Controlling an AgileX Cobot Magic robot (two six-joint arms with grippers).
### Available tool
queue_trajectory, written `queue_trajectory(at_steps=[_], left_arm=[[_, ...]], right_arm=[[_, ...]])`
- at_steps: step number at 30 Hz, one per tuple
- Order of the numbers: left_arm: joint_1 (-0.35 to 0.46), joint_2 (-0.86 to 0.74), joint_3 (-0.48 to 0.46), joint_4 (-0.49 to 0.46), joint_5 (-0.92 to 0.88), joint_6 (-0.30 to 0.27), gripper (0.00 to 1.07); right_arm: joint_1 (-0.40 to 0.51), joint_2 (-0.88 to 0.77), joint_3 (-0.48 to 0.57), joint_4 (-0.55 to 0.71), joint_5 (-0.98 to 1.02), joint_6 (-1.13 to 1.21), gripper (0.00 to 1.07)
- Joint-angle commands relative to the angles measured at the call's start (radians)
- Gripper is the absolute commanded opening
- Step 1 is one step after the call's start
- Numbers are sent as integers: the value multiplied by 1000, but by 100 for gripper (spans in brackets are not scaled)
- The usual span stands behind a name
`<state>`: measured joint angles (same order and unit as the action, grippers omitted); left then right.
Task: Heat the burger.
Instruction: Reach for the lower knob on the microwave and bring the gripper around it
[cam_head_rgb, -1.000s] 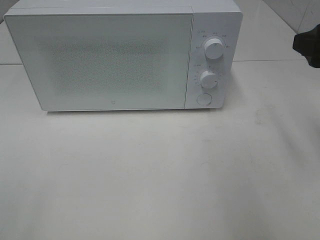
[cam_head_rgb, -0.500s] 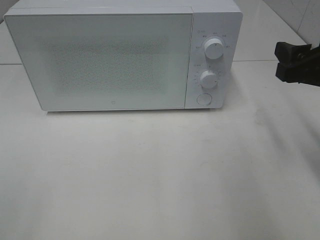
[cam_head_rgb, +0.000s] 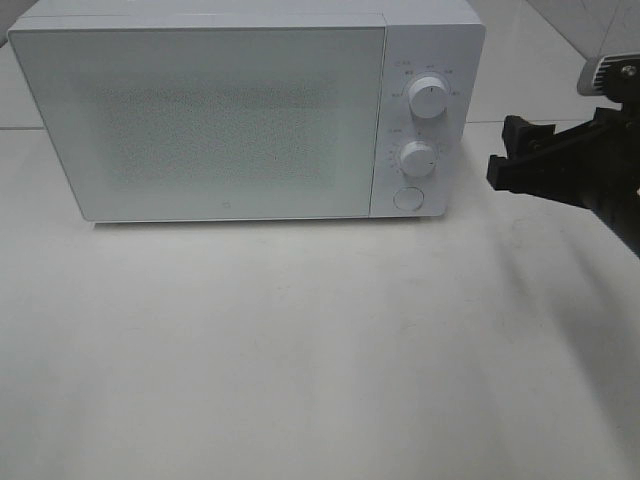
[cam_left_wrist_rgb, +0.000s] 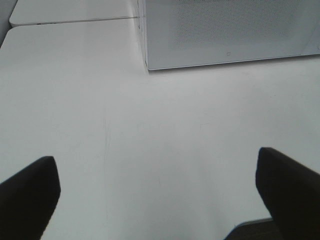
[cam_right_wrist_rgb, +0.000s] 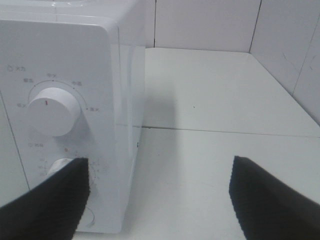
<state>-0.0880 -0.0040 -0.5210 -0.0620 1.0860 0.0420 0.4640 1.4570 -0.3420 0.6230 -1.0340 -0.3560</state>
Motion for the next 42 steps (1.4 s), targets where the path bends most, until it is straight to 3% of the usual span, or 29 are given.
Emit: queue_trajectory(at_steps=[1,10,19,42], left_arm=[[3,-18,5,-11,-13,-4,100],[3,-18,5,-11,-13,-4,100],[3,-17,5,-11,-13,-4,100],[3,-17,5,-11,-13,-4,100]], right_arm=[[94,59,-2,81,-116,-15,75],[244,171,-20,244,-205,-15,75],[324,238,-83,302,-198,-20,75],[339,265,-96,308,-179,38,75]])
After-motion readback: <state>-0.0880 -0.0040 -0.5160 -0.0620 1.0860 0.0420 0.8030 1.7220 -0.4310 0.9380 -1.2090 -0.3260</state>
